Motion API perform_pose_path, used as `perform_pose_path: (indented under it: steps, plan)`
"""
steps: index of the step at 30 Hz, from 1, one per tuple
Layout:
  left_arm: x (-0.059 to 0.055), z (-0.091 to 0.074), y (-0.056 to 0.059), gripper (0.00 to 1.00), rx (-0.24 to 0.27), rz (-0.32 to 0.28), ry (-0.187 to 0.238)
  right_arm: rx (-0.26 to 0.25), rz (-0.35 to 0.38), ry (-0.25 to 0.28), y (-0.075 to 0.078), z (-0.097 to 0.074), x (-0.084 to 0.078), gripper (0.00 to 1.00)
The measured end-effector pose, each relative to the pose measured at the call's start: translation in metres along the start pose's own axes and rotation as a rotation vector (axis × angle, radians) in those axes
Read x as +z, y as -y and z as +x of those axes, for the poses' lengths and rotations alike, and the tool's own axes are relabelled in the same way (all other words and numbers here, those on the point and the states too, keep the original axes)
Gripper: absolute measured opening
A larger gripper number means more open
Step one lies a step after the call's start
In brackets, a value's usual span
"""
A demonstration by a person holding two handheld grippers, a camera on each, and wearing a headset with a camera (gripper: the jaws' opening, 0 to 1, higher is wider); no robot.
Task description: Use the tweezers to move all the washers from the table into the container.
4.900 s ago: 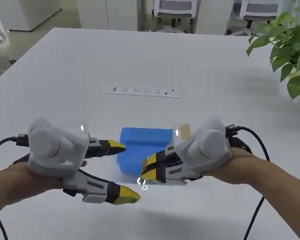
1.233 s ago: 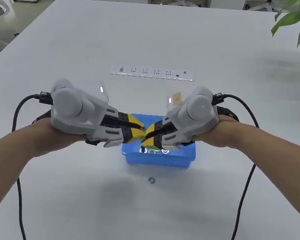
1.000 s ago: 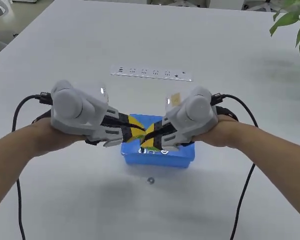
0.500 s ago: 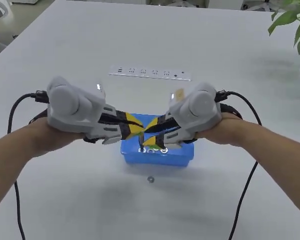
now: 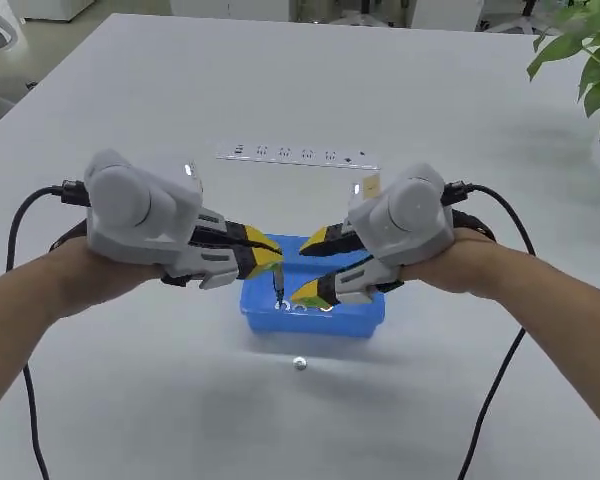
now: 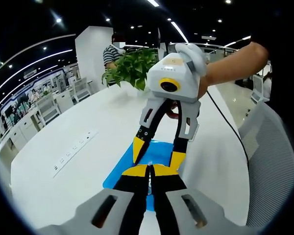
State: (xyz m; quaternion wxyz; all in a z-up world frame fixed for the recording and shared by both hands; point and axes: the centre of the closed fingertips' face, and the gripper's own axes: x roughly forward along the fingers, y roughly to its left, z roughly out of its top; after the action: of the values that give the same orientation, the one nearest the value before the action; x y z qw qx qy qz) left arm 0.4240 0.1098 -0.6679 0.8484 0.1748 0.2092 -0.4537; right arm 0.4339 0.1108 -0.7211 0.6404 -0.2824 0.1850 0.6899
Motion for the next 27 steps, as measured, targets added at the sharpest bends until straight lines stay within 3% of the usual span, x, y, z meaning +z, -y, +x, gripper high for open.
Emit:
perform_pose_path:
  steps: [14, 27]
  plan:
    - [0.014, -0.007, 0.004, 0.05, -0.005, 0.006, 0.008, -0.071, 0.052, -0.005, 0.001, -0.024, -0.006, 0.52]
    - [0.022, -0.014, 0.009, 0.05, -0.003, 0.006, 0.012, -0.126, 0.116, -0.024, -0.007, -0.046, -0.028, 0.58]
